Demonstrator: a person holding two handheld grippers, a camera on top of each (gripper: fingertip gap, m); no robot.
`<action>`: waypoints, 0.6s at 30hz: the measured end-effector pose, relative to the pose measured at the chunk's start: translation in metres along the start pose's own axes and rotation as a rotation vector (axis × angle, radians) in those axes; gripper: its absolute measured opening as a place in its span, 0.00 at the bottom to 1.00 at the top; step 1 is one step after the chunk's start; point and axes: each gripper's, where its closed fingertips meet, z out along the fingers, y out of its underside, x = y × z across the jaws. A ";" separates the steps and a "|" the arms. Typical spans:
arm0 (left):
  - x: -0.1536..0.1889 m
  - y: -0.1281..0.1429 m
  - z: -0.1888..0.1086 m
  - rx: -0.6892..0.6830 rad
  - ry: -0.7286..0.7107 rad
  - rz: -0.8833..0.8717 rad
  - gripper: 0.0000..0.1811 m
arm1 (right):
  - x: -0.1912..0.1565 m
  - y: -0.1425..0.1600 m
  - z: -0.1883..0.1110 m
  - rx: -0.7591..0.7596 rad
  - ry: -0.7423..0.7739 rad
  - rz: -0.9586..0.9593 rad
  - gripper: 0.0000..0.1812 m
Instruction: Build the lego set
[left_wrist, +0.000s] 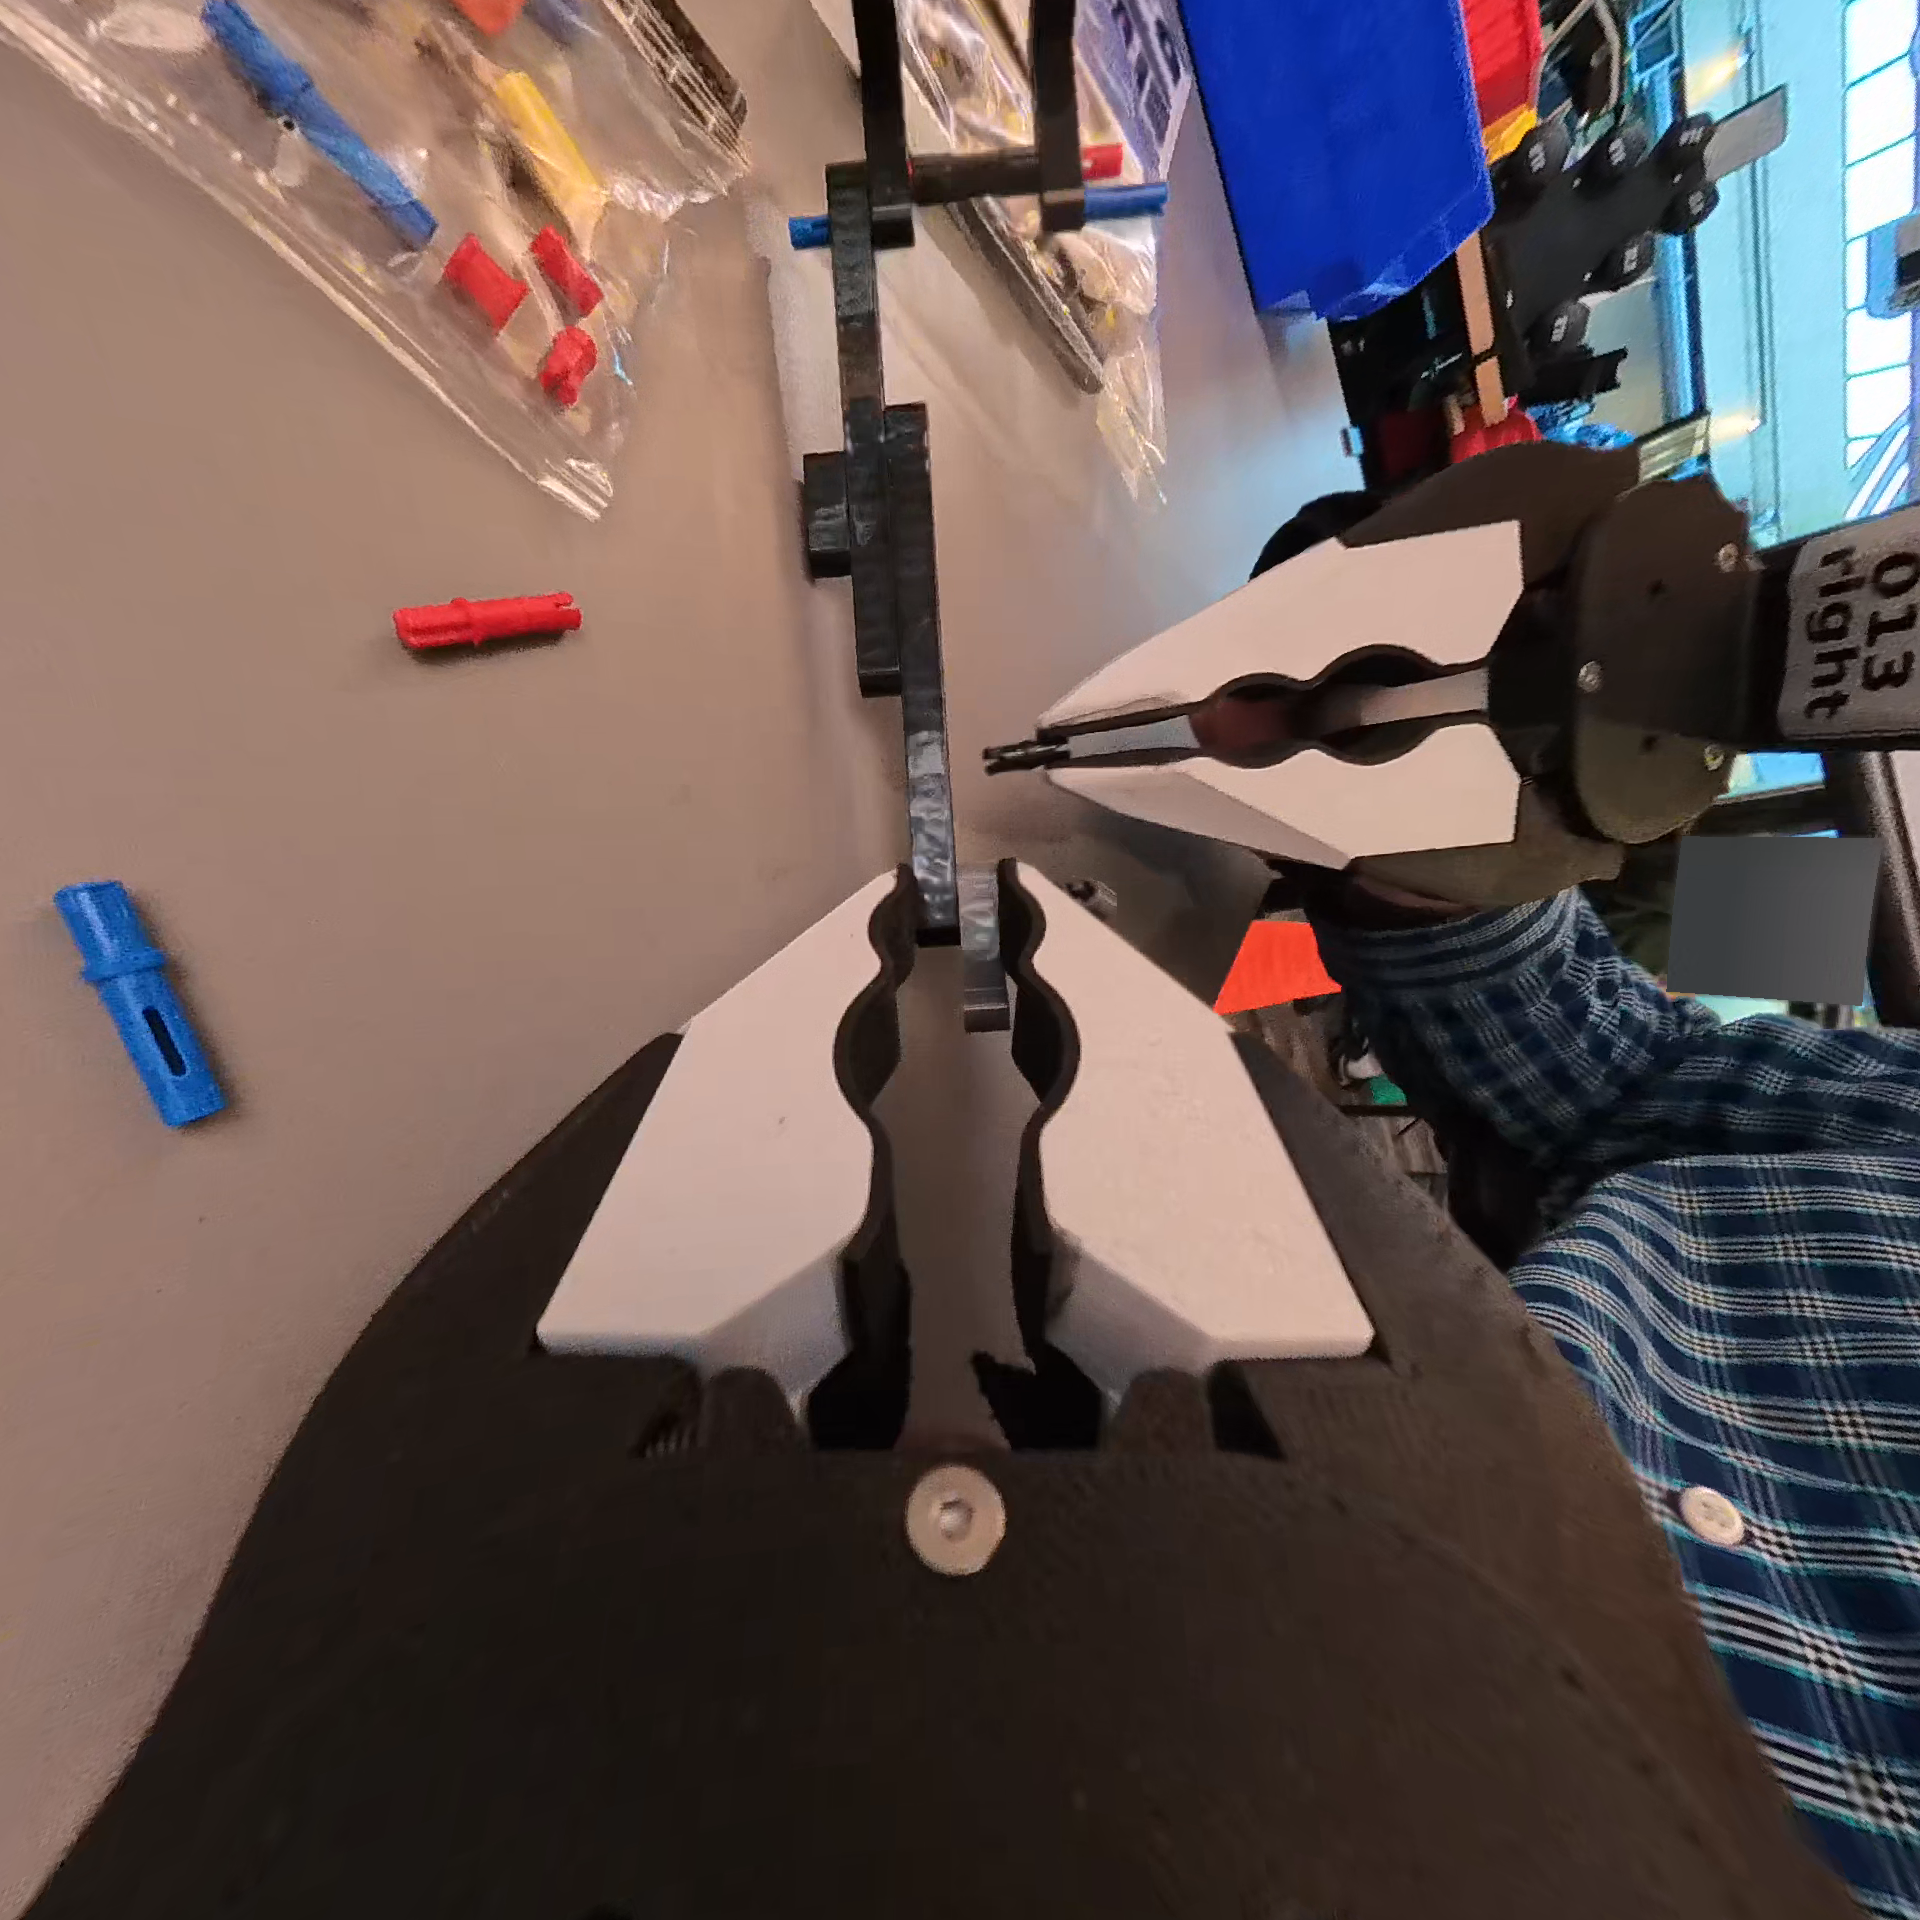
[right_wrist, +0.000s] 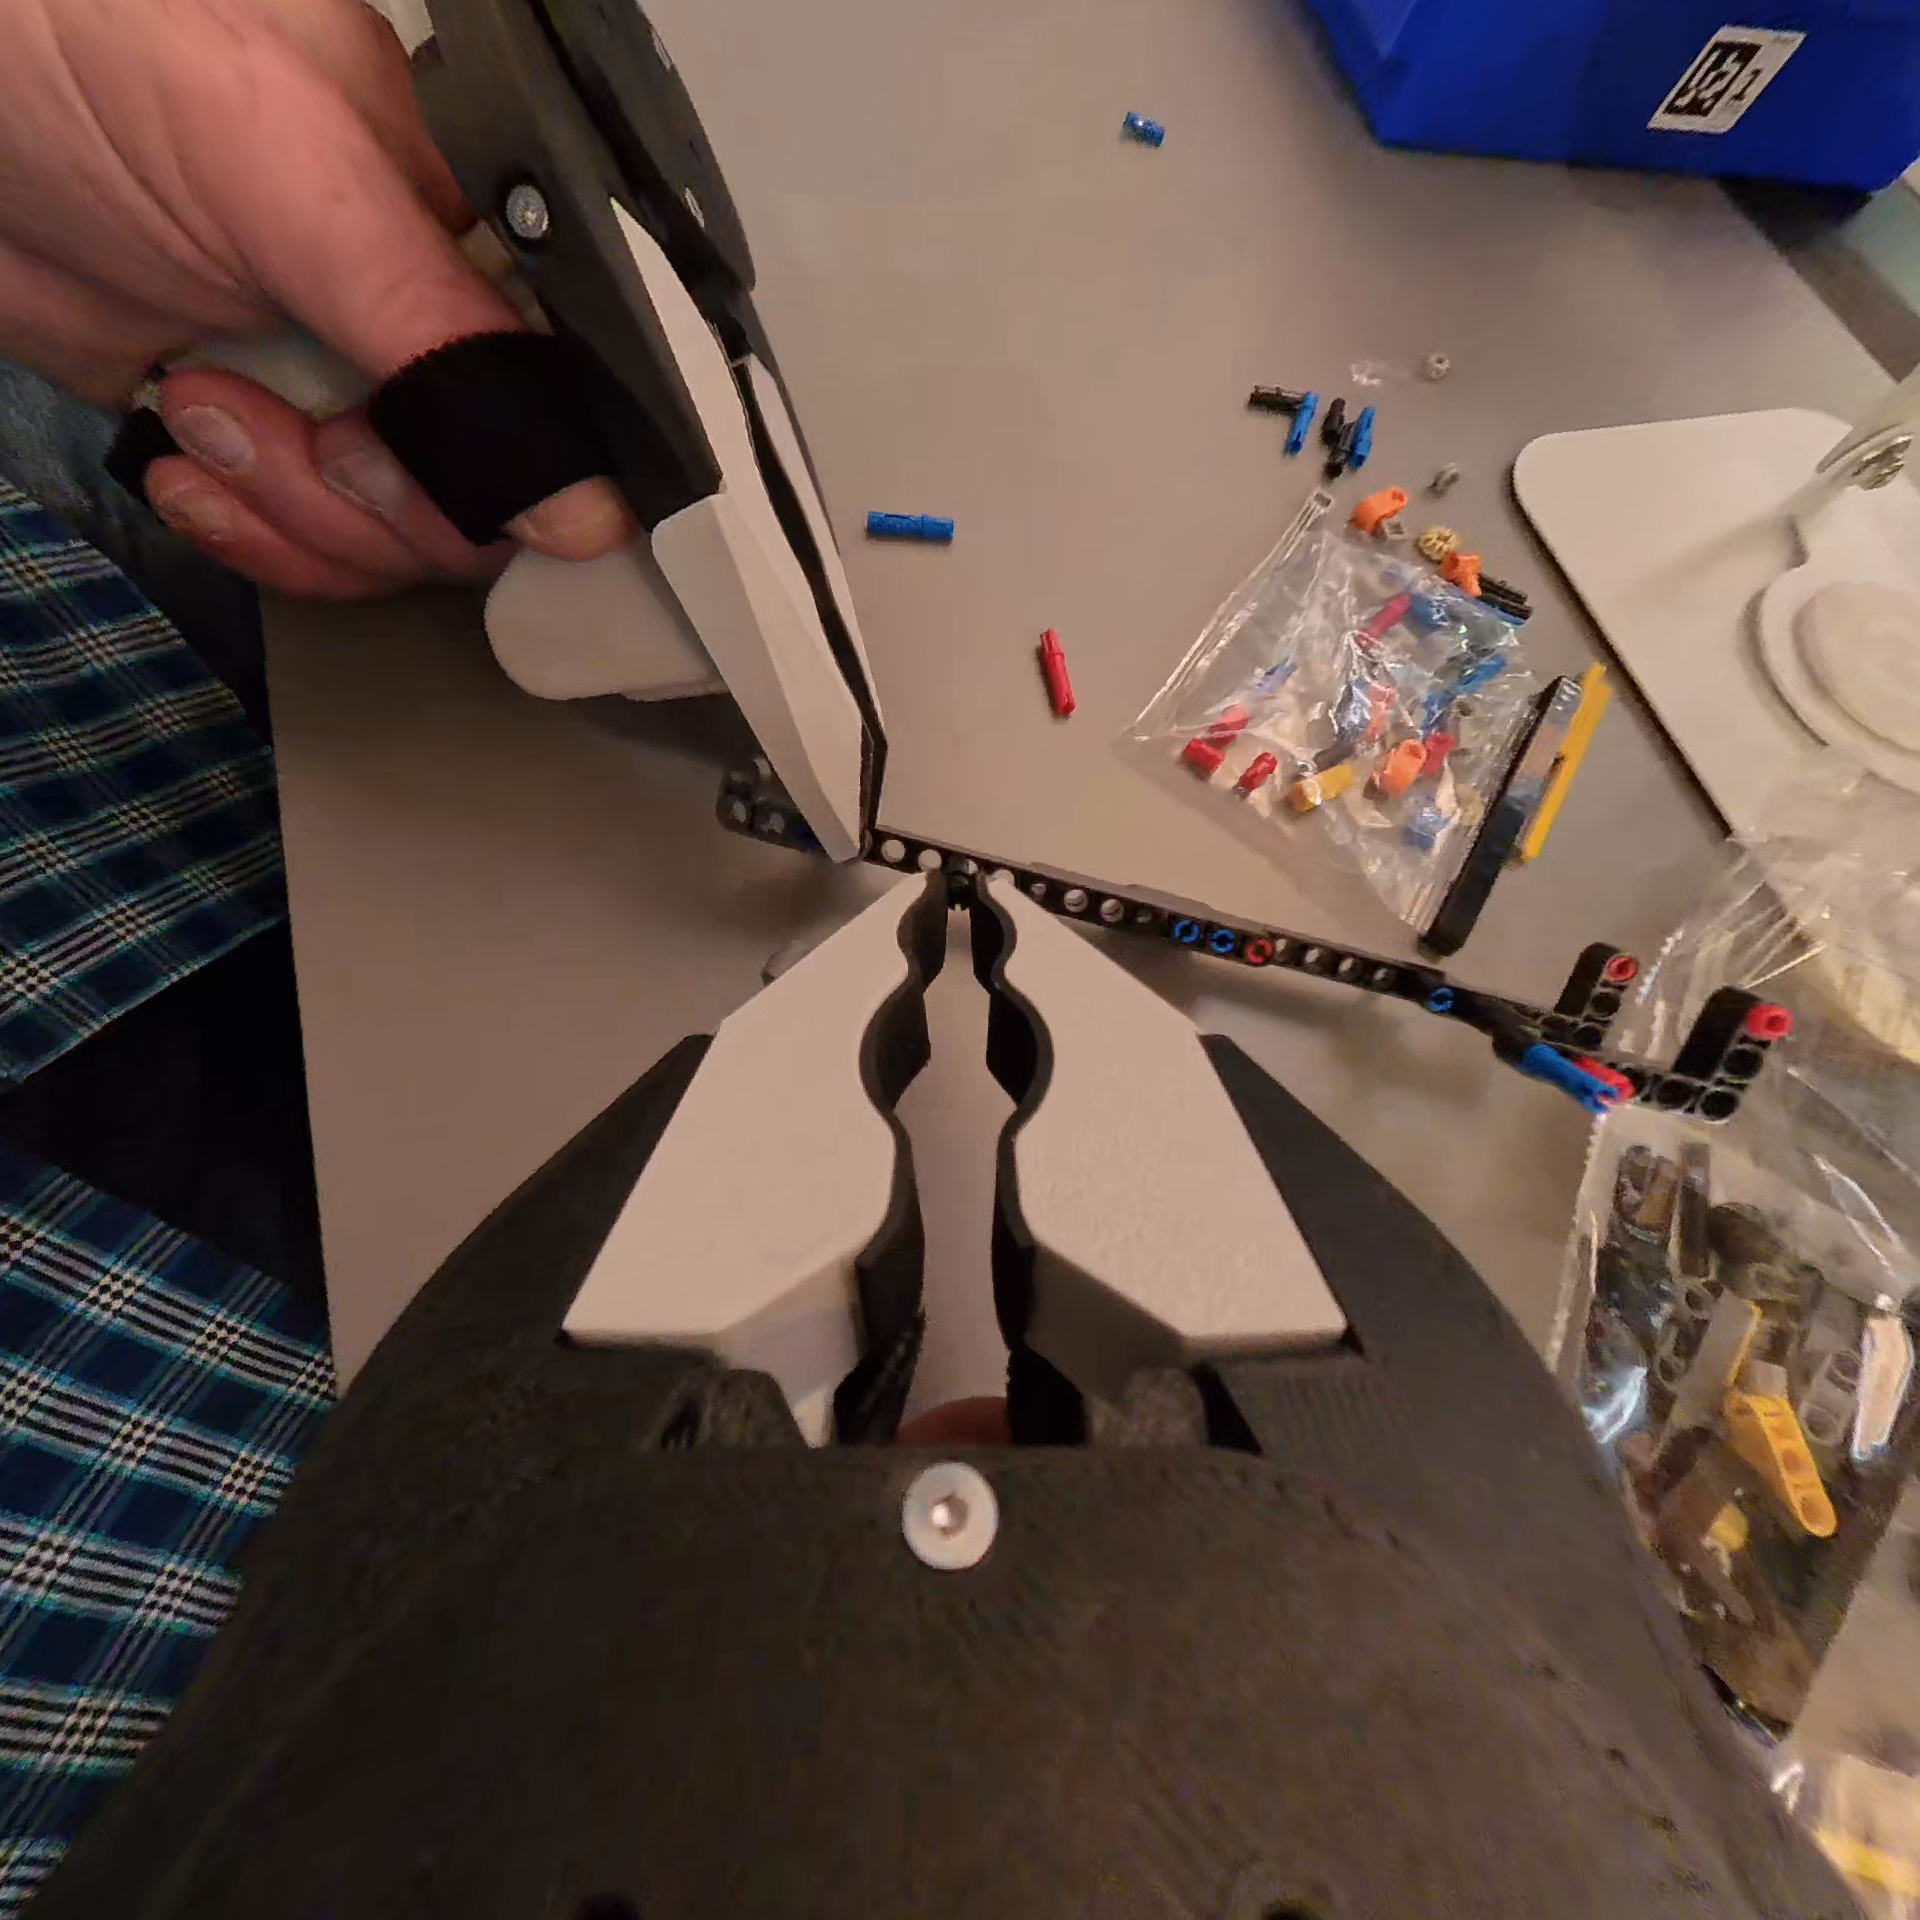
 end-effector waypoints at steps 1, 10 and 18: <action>0.000 0.000 0.001 0.003 0.005 -0.006 0.07 | 0.001 0.000 0.001 -0.004 0.003 -0.002 0.01; 0.000 0.000 0.001 0.014 0.024 -0.029 0.07 | 0.003 0.005 0.007 -0.054 0.006 -0.011 0.01; -0.003 0.001 0.004 0.002 -0.046 0.051 0.07 | 0.004 0.007 0.009 -0.175 0.040 -0.056 0.01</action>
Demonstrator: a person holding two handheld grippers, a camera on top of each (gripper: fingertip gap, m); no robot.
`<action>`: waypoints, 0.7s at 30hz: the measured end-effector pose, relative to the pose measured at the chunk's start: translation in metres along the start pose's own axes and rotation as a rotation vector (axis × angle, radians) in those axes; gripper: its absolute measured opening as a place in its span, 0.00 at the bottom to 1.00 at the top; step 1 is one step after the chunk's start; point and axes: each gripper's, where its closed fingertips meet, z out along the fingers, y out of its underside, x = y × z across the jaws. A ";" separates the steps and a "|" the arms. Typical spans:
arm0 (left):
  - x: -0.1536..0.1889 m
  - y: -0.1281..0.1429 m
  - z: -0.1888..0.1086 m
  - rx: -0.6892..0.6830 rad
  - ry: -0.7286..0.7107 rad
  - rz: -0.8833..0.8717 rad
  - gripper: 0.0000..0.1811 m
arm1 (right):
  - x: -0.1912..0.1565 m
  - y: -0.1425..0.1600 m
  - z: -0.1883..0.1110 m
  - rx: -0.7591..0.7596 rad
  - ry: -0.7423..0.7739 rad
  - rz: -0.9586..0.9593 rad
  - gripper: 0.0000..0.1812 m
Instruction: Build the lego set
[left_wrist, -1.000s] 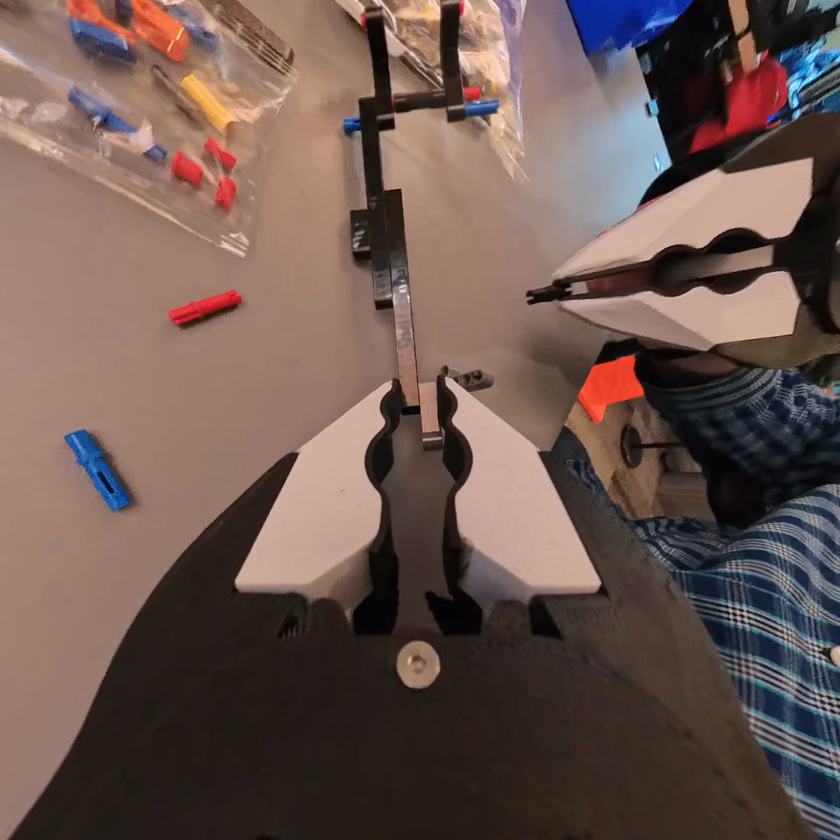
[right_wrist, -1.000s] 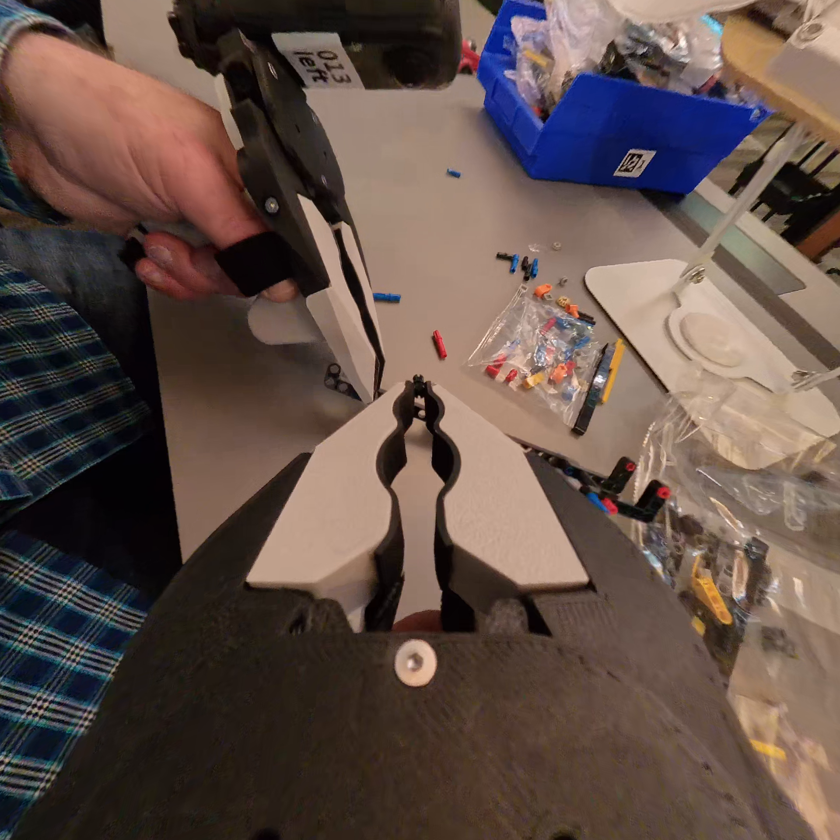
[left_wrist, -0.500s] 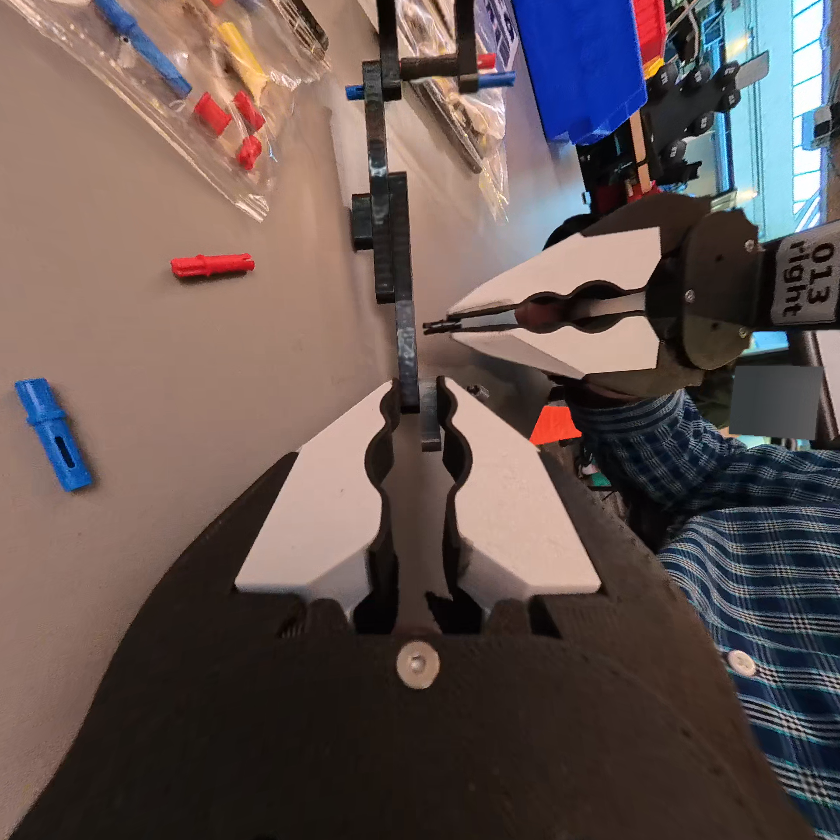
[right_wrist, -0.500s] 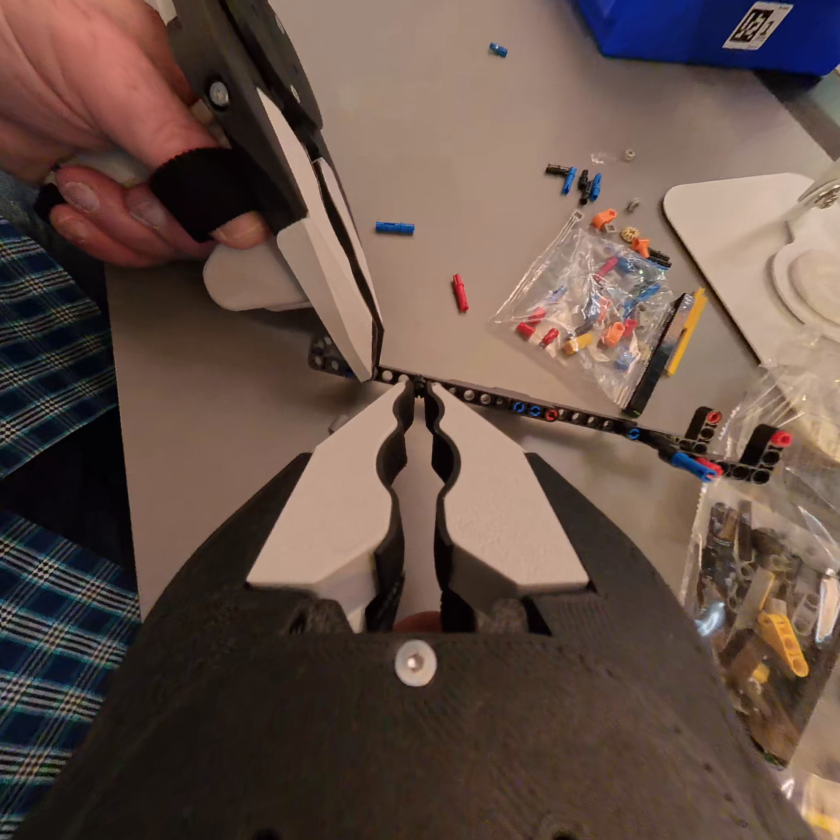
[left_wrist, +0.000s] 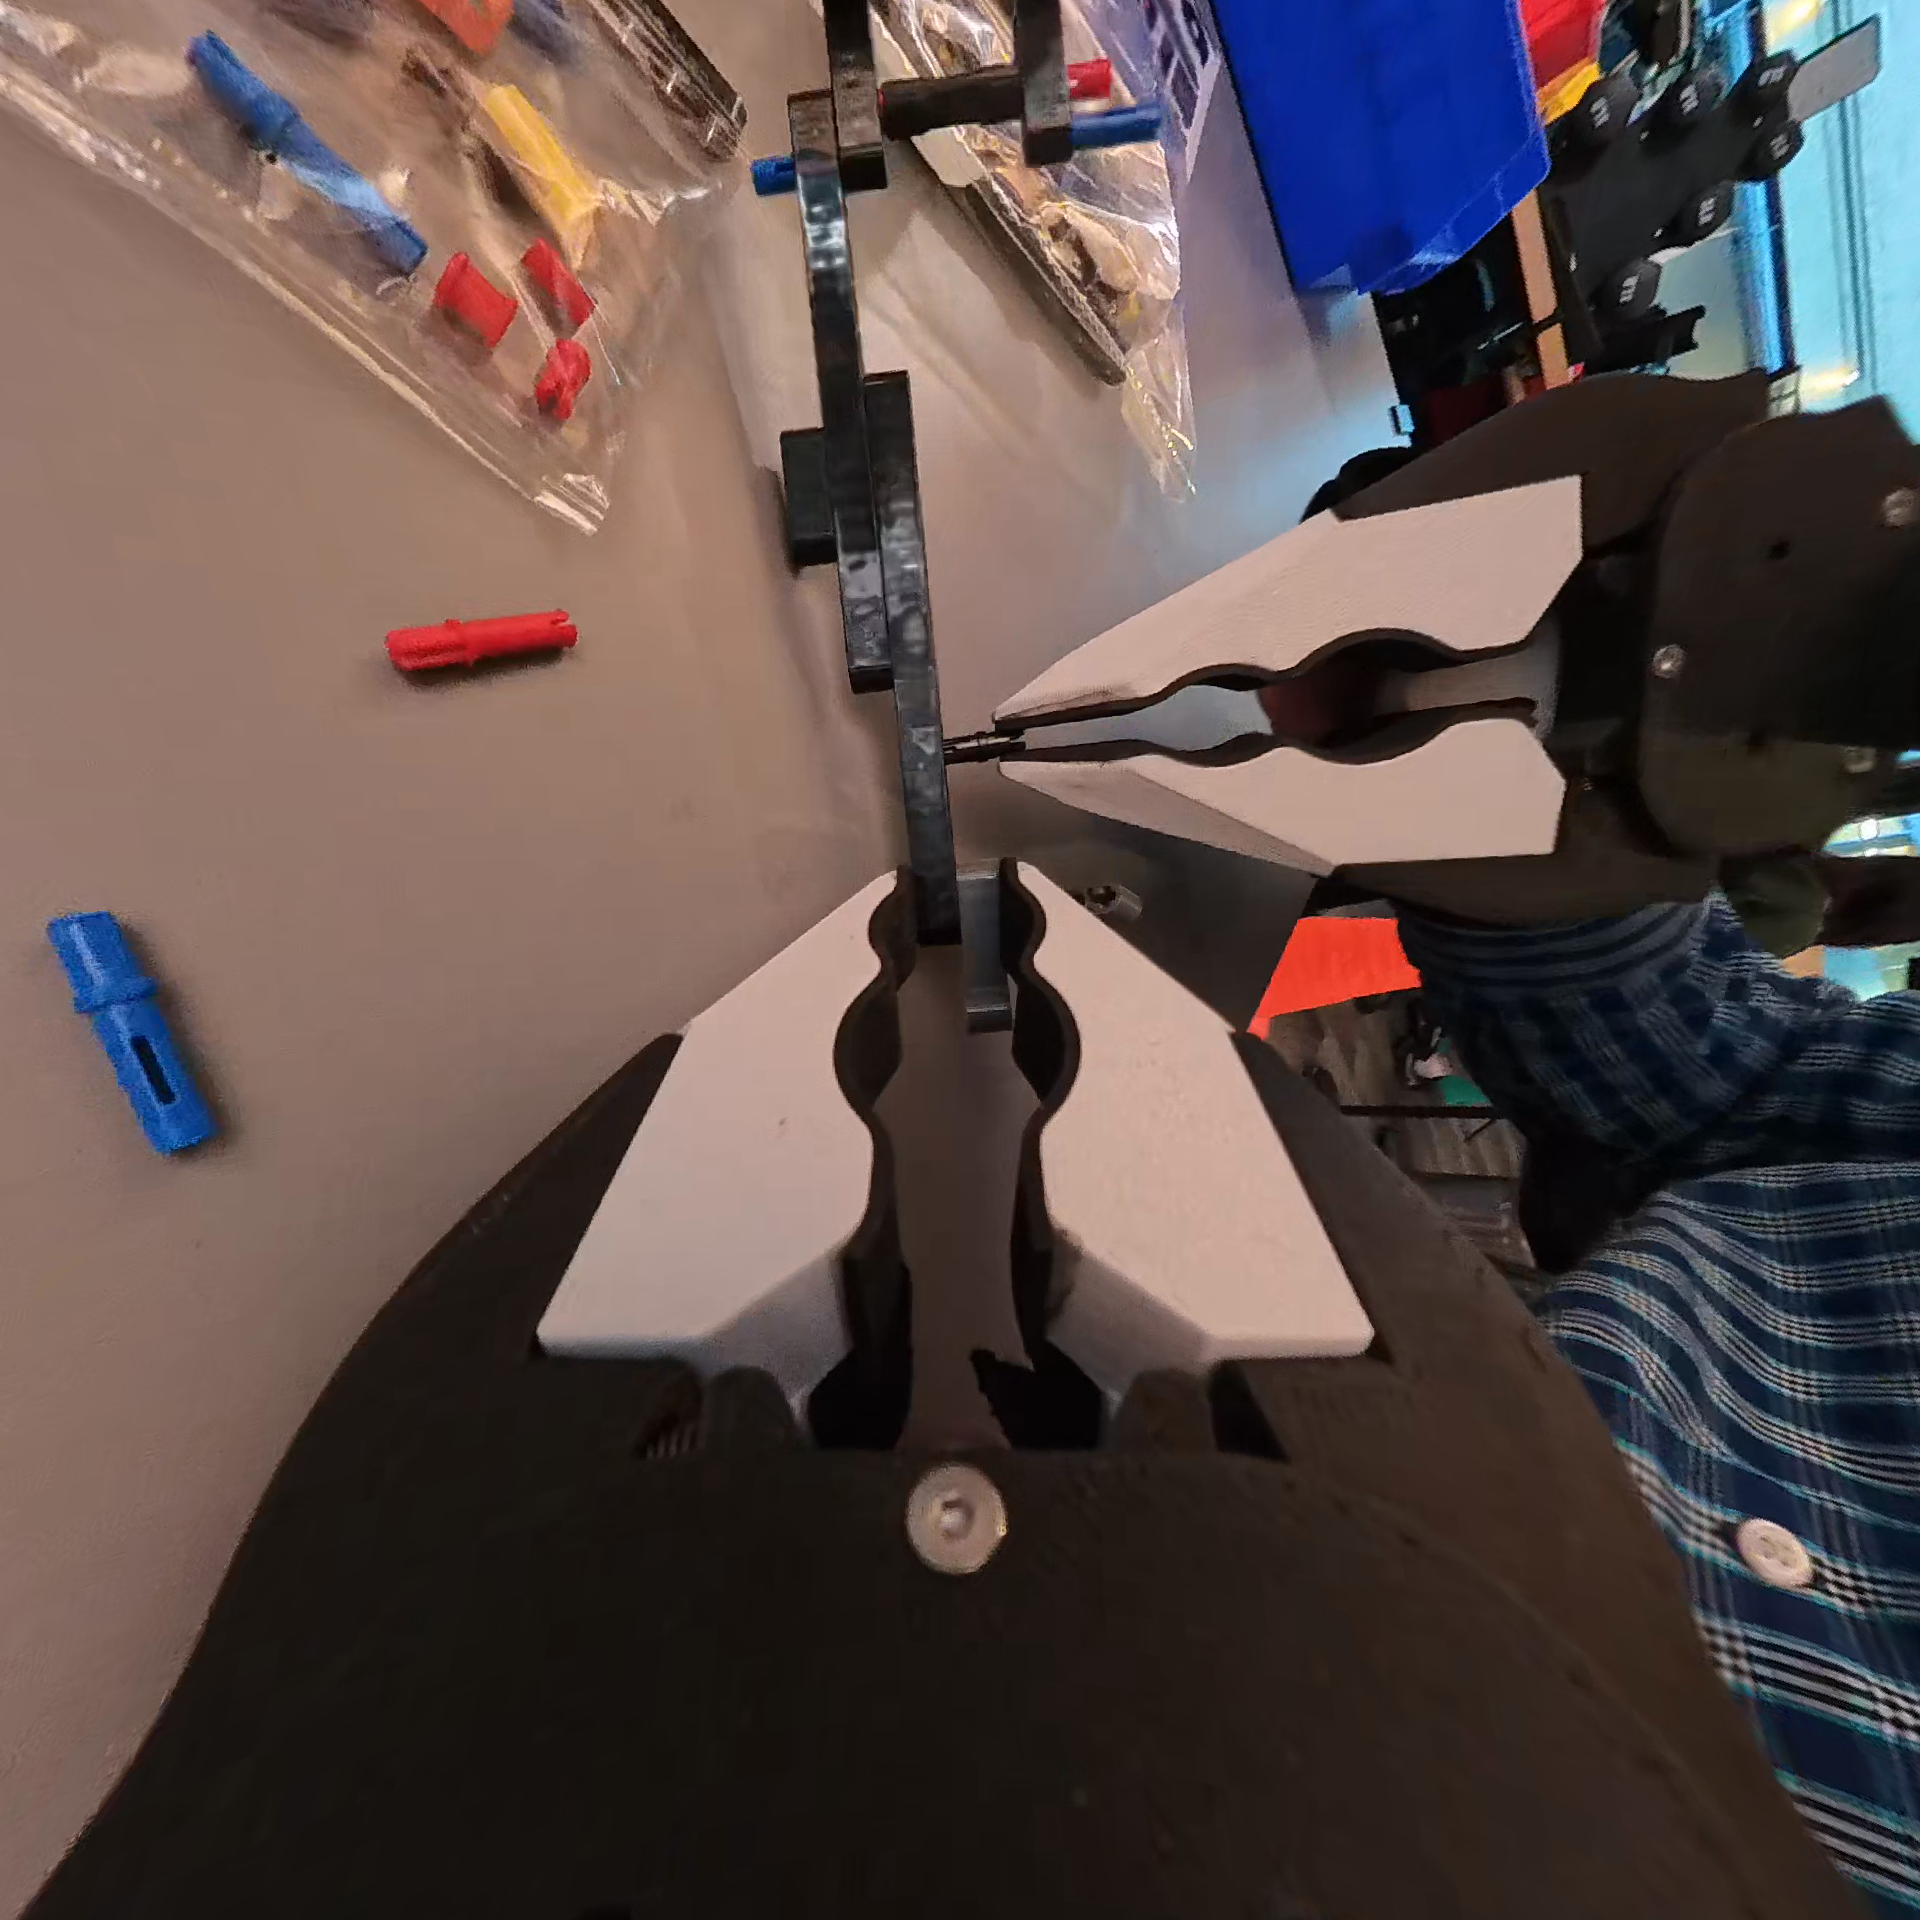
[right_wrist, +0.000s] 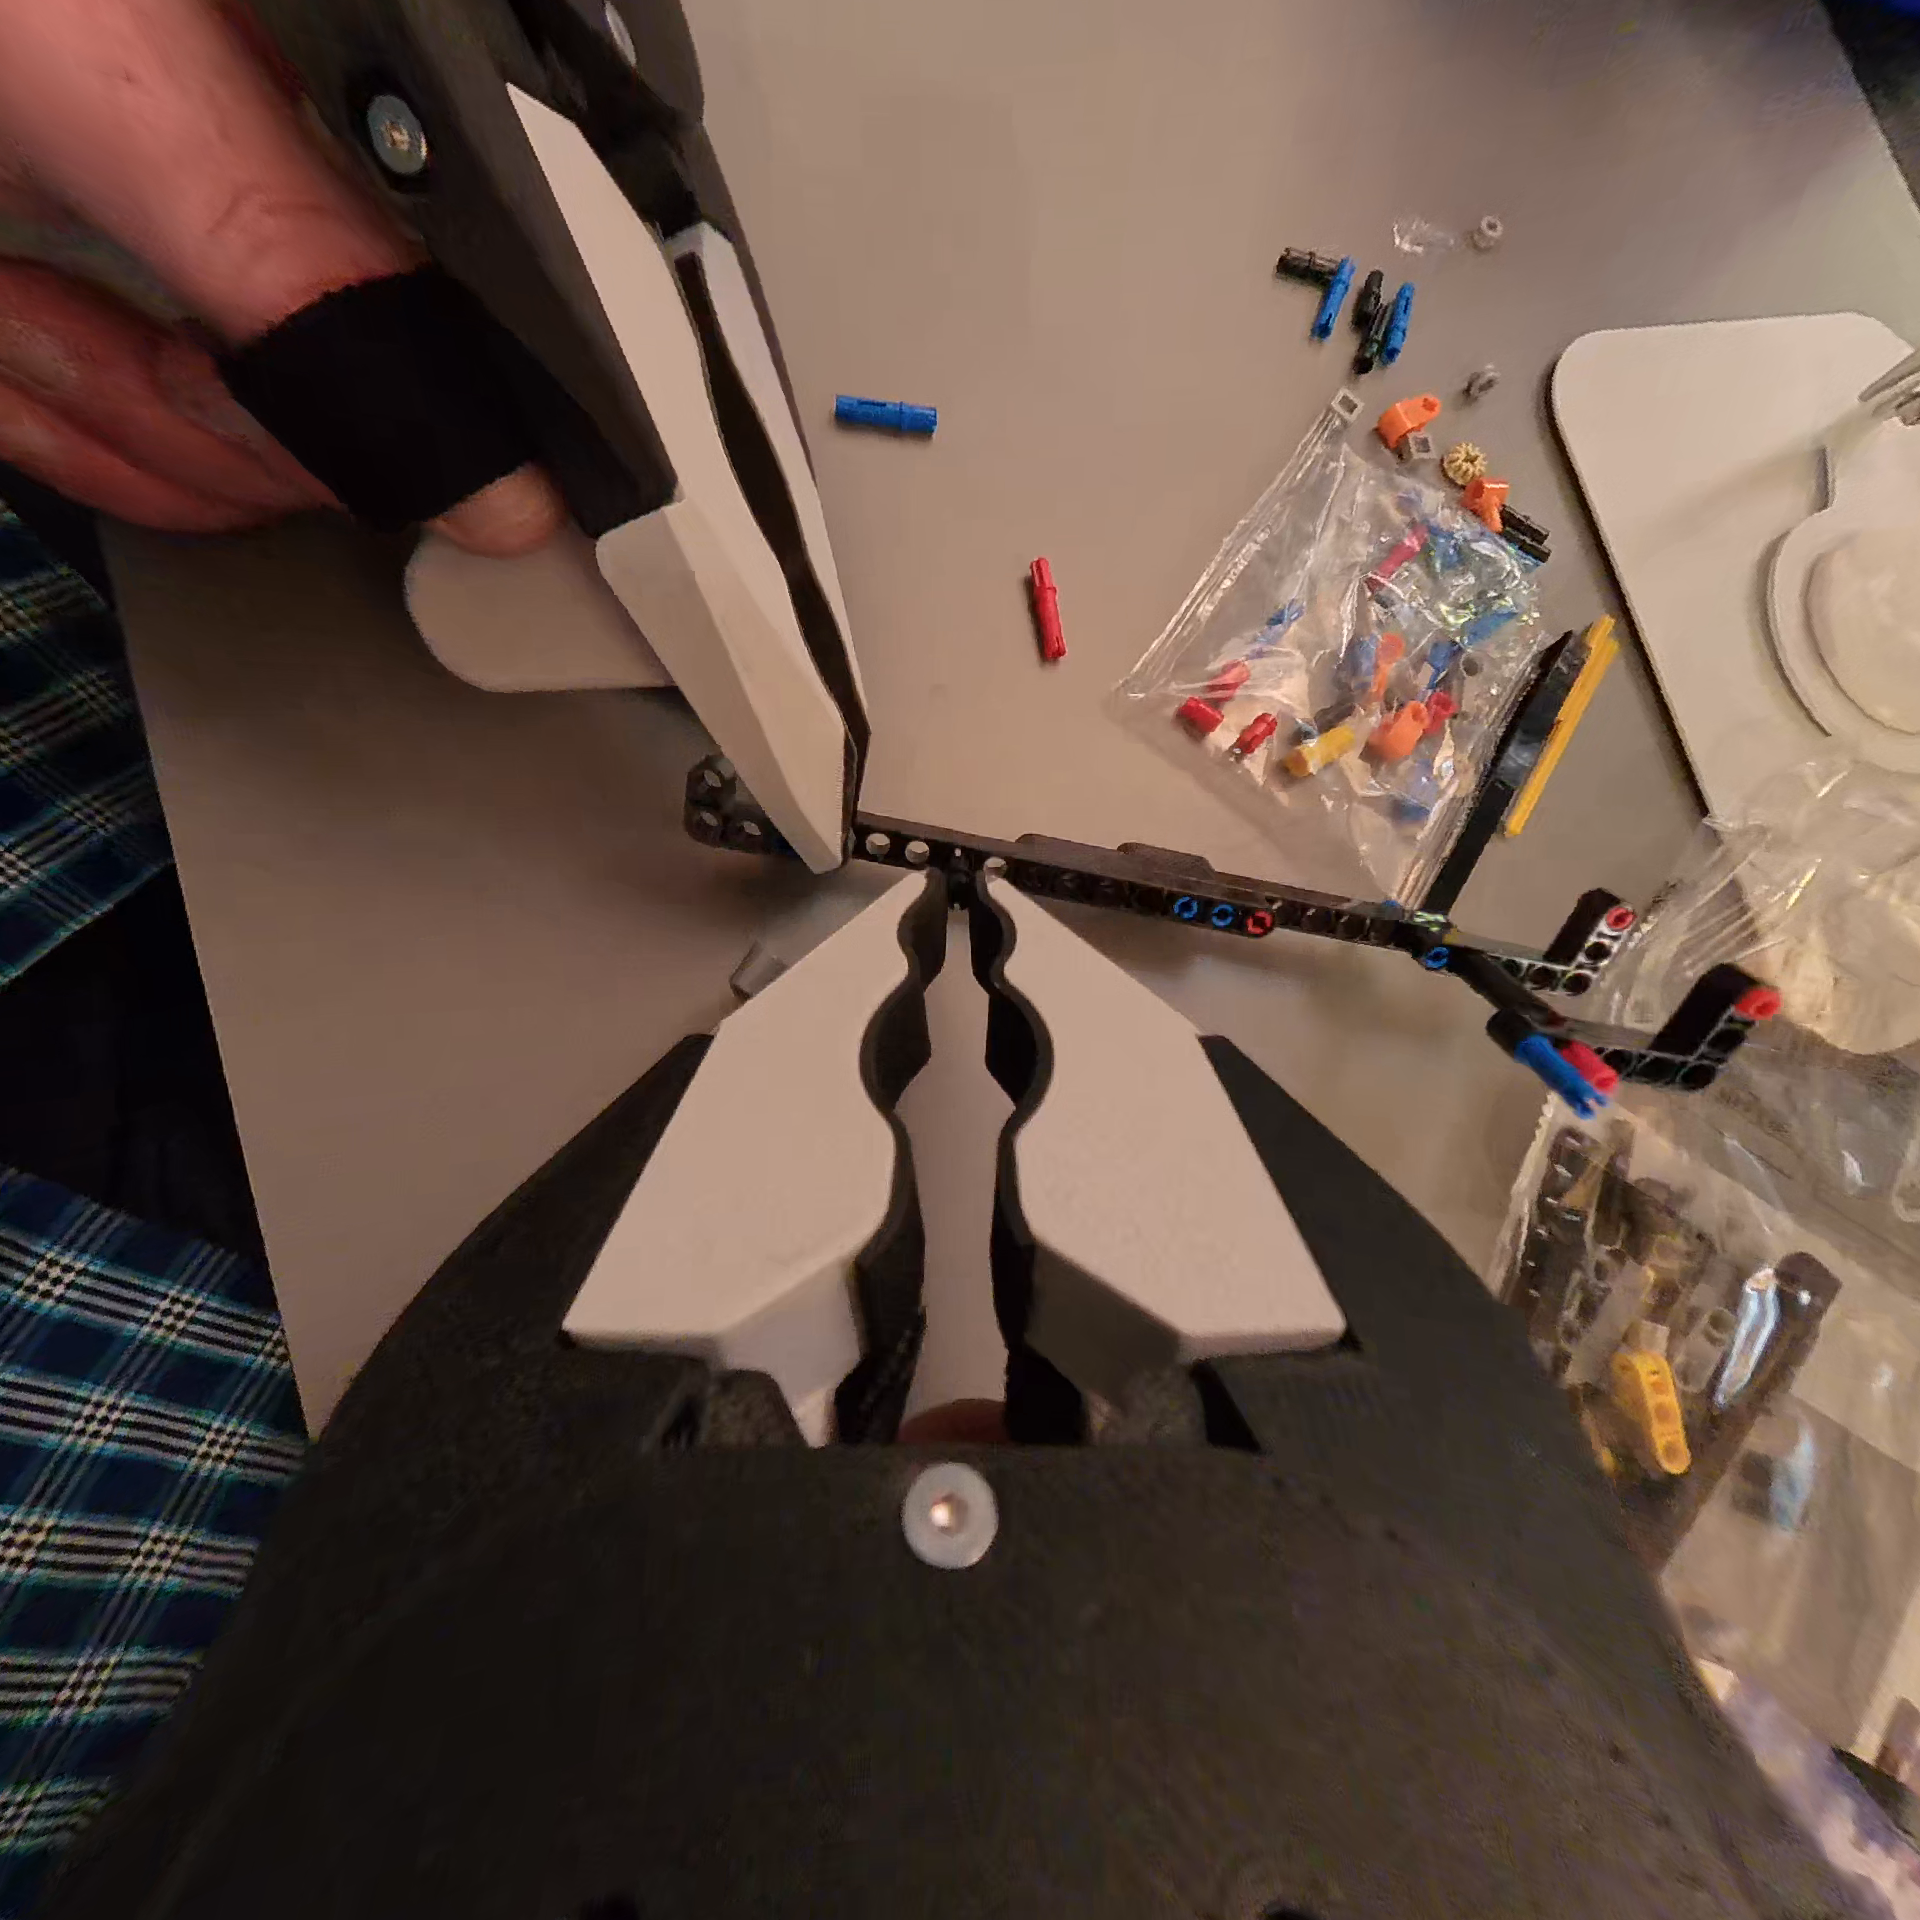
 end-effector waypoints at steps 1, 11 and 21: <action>0.000 0.000 0.000 -0.003 -0.008 0.015 0.07 | 0.000 0.000 0.000 -0.016 0.005 -0.009 0.01; -0.001 -0.001 0.002 -0.018 -0.044 0.099 0.07 | 0.003 -0.003 0.003 -0.015 0.008 0.004 0.01; -0.002 -0.001 0.003 -0.023 -0.059 0.122 0.07 | 0.004 -0.005 0.003 0.049 -0.035 0.087 0.01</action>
